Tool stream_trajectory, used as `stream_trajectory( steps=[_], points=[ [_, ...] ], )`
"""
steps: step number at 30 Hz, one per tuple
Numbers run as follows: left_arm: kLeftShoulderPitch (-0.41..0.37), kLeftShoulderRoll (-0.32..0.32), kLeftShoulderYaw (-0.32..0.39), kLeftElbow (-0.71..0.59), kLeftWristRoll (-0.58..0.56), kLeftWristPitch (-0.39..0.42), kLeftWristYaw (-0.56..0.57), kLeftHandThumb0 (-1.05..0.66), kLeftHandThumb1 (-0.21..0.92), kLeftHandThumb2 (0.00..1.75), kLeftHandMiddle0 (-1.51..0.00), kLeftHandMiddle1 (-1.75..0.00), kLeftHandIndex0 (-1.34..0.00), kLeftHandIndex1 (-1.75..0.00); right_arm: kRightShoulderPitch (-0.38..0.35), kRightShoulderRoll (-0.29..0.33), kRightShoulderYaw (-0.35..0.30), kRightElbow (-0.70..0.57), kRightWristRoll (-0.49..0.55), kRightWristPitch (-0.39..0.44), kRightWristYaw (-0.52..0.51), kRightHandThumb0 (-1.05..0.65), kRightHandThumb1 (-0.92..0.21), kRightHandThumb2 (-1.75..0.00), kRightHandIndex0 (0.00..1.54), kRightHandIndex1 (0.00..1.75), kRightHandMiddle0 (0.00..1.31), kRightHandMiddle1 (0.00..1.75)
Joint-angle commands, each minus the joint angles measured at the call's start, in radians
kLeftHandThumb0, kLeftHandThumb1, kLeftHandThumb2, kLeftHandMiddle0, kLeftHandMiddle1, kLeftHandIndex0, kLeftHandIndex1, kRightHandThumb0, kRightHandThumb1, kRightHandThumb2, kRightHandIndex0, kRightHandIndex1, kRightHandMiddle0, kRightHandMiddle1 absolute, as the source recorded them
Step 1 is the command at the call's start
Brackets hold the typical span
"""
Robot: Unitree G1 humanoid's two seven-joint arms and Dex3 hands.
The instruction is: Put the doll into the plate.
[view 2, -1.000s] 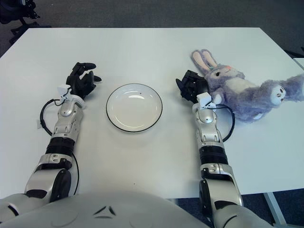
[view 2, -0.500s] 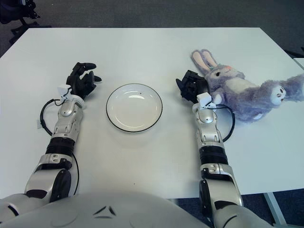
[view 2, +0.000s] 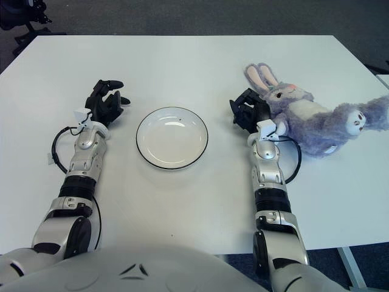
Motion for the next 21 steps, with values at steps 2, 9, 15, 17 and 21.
stream_trajectory(
  steps=[2,9,15,17,21],
  points=[
    [0.042,-0.013,-0.008,0.01,0.01,0.006,0.008,-0.01,0.65,0.71,-0.56,-1.55,-0.44,-1.36,0.028,0.043,-0.029,-0.024,0.093,-0.029,0.06,-0.36,-0.92,-0.31,0.7,1.58,0.42,1.51],
    [0.047,-0.014,-0.008,0.008,0.011,0.003,0.006,-0.01,0.65,0.71,-0.56,-1.55,-0.44,-1.36,0.036,0.061,-0.047,-0.093,0.159,-0.043,0.108,-0.36,-0.92,-0.31,0.71,1.45,0.42,1.52],
    [0.046,-0.013,-0.007,0.011,0.01,0.001,0.005,-0.01,0.65,0.71,-0.56,-1.55,-0.44,-1.36,0.047,0.063,-0.052,-0.215,0.197,0.017,0.105,-0.19,-0.92,-0.27,0.67,1.35,0.4,1.43],
    [0.046,-0.012,-0.007,0.012,0.01,0.001,0.005,-0.01,0.65,0.71,-0.56,-1.55,-0.44,-1.36,0.057,0.055,-0.052,-0.279,0.196,0.056,0.088,-0.1,-0.92,-0.24,0.65,1.33,0.4,1.38],
    [0.045,-0.013,-0.007,0.013,0.011,0.001,0.006,-0.01,0.65,0.71,-0.56,-1.55,-0.44,-1.36,0.075,0.043,-0.052,-0.378,0.152,0.117,0.039,-0.03,-0.92,-0.21,0.63,1.3,0.39,1.36]
  ],
)
